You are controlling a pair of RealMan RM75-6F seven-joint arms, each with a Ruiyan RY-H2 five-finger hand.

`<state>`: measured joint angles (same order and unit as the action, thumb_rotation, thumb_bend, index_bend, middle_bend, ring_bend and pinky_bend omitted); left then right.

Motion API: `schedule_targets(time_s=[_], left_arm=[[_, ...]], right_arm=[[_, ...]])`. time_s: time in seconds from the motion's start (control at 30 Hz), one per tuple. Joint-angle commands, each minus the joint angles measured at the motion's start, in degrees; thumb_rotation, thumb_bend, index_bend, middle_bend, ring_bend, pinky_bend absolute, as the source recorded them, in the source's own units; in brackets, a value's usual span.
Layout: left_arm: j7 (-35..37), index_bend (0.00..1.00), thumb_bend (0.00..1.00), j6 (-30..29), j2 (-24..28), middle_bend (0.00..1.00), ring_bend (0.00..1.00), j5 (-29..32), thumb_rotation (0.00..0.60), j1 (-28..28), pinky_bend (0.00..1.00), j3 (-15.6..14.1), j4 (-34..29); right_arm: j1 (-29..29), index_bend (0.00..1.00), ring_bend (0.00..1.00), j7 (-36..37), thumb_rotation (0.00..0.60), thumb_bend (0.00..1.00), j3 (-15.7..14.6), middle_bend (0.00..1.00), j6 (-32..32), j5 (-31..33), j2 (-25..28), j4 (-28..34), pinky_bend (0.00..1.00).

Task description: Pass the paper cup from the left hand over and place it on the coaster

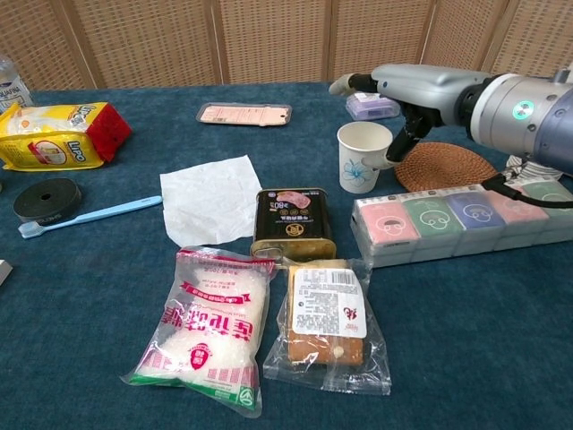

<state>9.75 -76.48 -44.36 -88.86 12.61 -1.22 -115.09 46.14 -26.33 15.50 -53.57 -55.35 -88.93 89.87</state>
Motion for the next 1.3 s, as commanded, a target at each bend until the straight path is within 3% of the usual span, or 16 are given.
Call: schedule_targets(time_s=[0.03, 0.3, 0.87, 1.07, 1.3], left_arm=[[-7.25, 0.00, 0.46, 1.26, 0.19, 0.00, 0.00, 0.68, 0.600, -1.20, 0.00, -1.62, -2.62], [-8.09, 0.00, 0.46, 1.27, -0.71, 0.00, 0.00, -0.12, 0.600, -2.06, 0.00, -2.22, -2.68], [-6.40, 0.00, 0.46, 2.37, -1.84, 0.00, 0.00, 0.28, 0.600, -2.56, 0.00, -2.48, -1.01], [-4.77, 0.00, 0.46, 2.56, -1.85, 0.00, 0.00, 0.77, 0.600, -2.62, 0.00, -2.28, -0.36], [-4.50, 0.00, 0.46, 3.18, -1.79, 0.00, 0.00, 0.15, 0.600, -2.64, 0.00, -2.67, -0.35]], right_arm=[[1.33, 0.00, 0.00, -0.76, 0.600, 0.36, -0.59, 0.00, 0.83, 1.24, -1.70, -2.67, 0.00], [3.60, 0.00, 0.00, -0.66, 0.600, 0.36, -0.84, 0.00, 3.26, 3.39, -3.42, -7.73, 0.00], [7.58, 0.00, 0.00, -2.39, 0.600, 0.36, -1.34, 0.00, 5.55, 7.58, -5.30, -12.52, 0.00], [8.12, 0.02, 0.00, -1.34, 0.600, 0.37, -0.94, 0.00, 5.70, 8.92, -5.89, -12.56, 0.20], [9.18, 0.13, 0.05, -1.33, 0.600, 0.38, -0.94, 0.06, 5.70, 9.01, -6.64, -13.84, 0.34]])
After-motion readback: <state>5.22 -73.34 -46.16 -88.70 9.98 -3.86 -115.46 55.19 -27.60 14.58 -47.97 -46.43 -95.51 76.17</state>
